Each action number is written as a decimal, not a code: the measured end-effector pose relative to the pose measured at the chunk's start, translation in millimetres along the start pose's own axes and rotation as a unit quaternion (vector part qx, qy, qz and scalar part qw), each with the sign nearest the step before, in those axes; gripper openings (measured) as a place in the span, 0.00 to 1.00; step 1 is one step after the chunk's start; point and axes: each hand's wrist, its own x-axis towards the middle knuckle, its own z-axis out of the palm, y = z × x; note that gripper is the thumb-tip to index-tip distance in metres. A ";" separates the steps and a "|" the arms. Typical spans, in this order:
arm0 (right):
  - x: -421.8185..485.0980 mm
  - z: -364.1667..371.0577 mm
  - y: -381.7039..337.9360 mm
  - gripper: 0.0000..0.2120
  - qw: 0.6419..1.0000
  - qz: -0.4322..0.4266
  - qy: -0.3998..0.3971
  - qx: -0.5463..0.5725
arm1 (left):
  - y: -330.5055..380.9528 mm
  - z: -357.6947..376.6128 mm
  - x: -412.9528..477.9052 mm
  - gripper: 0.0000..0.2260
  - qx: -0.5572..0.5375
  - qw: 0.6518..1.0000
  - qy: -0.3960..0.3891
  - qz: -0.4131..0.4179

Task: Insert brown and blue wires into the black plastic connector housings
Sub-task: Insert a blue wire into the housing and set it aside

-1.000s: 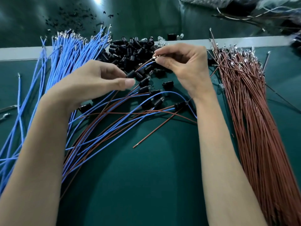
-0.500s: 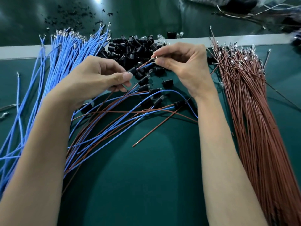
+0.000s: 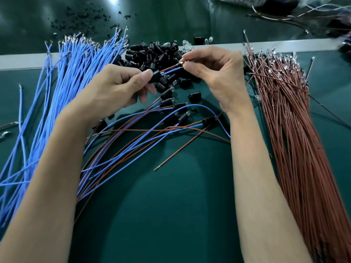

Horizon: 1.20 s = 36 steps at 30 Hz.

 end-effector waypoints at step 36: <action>-3.5 9.7 -7.1 0.13 0.975 0.096 -0.199 0.002 | 0.2 19.2 3.5 0.16 -0.109 0.992 -0.055 -0.036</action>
